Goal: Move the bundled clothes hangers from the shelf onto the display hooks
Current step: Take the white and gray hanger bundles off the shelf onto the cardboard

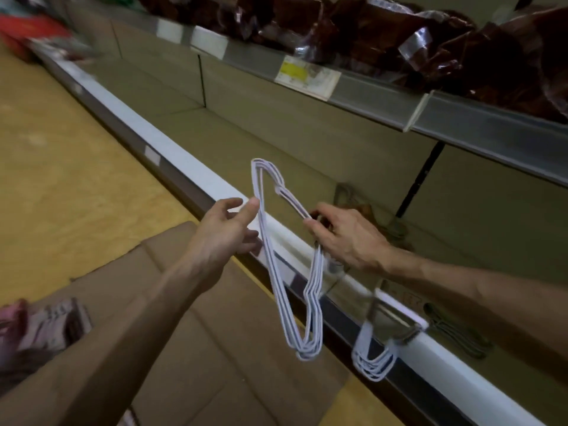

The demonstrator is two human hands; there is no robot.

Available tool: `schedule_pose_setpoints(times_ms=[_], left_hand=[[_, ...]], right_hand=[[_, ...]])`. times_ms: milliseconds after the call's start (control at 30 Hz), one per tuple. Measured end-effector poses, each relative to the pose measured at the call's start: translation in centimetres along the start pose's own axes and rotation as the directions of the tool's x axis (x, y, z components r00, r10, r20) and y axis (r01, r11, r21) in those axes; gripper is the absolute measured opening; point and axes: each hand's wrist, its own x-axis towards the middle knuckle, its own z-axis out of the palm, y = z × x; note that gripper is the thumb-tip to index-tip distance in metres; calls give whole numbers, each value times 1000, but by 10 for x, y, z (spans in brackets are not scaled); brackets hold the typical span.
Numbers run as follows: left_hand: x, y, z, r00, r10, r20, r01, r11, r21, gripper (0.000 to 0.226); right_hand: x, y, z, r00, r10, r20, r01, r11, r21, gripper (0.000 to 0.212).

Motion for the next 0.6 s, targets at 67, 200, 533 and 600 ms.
schedule_pose_setpoints(times_ms=[67, 200, 533, 600], left_hand=[[-5, 5, -22, 999, -16, -42, 10, 988, -152, 57], [-18, 16, -67, 993, -12, -117, -31, 931, -363, 38], [-58, 27, -152, 947, -22, -319, -157, 837, -524, 65], [-65, 28, -159, 932, -9, -362, -180, 857, -483, 63]], right_hand=[[7, -31, 12, 994, -105, -36, 103, 994, -47, 33], [10, -91, 31, 958, -287, -14, 288, 955, 68, 28], [7, -171, 63, 901, -428, 74, 404, 888, 219, 35], [4, -181, 66, 895, -438, 79, 407, 877, 254, 37]])
